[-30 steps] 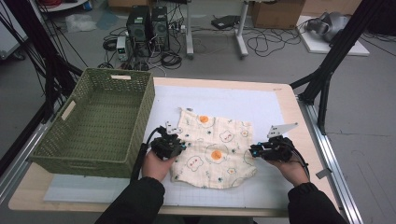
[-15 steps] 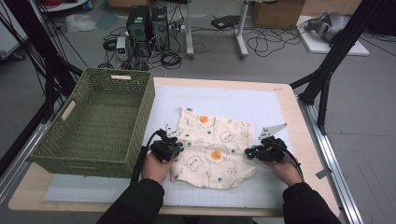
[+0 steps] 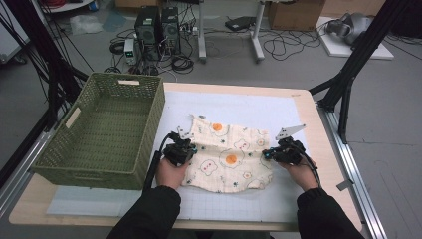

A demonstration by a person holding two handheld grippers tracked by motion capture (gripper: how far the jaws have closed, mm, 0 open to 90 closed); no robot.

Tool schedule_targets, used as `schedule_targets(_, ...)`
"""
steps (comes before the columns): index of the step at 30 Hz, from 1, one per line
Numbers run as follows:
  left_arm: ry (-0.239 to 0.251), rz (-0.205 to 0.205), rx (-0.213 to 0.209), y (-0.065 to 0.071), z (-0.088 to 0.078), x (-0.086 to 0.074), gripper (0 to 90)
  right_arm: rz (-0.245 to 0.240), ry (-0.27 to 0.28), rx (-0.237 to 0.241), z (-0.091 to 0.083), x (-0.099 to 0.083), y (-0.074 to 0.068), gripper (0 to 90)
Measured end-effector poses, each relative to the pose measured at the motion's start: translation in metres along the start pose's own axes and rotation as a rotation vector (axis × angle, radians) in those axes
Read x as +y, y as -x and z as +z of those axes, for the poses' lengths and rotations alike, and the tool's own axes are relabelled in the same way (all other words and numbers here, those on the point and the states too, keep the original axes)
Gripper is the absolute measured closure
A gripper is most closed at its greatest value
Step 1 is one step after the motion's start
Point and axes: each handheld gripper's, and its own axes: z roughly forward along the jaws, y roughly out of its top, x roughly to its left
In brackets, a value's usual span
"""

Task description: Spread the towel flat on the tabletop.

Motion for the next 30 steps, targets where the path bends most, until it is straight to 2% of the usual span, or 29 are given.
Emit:
schedule_targets(2,0.010,0.003,0.001,0.000,-0.003,0.001,87.3,-0.010,0.008,-0.008,0.000,0.001,-0.001,86.3)
schedule_targets(4,0.032,0.000,-0.010,-0.001,-0.007,0.001,81.7,-0.009,0.031,-0.016,-0.004,0.002,-0.002,81.2)
schedule_targets(5,0.040,-0.010,-0.020,-0.002,-0.010,0.002,80.4,-0.002,0.049,-0.024,-0.007,0.002,-0.003,76.0)
schedule_targets(6,0.051,-0.019,-0.029,-0.002,-0.012,0.002,80.4,-0.003,0.060,-0.030,-0.011,0.002,-0.004,75.6)
schedule_targets(10,0.068,0.010,-0.035,0.002,-0.020,0.001,78.1,-0.022,0.106,-0.016,-0.024,0.001,-0.011,73.7)
schedule_targets(11,0.066,0.026,-0.030,0.003,-0.022,0.000,77.2,-0.029,0.115,-0.009,-0.027,0.001,-0.014,72.9)
schedule_targets(15,0.056,0.041,-0.044,0.006,-0.029,-0.006,75.4,-0.061,0.131,0.030,-0.033,-0.002,-0.025,71.6)
schedule_targets(23,0.018,0.052,-0.077,0.010,-0.037,-0.024,72.3,-0.082,0.091,0.118,-0.025,-0.017,-0.043,65.0)
schedule_targets(27,-0.008,0.065,-0.088,0.012,-0.037,-0.029,71.1,-0.092,0.070,0.140,-0.020,-0.021,-0.049,64.6)
schedule_targets(30,-0.024,0.071,-0.122,0.012,-0.036,-0.033,85.3,-0.095,0.045,0.162,-0.015,-0.023,-0.050,67.0)
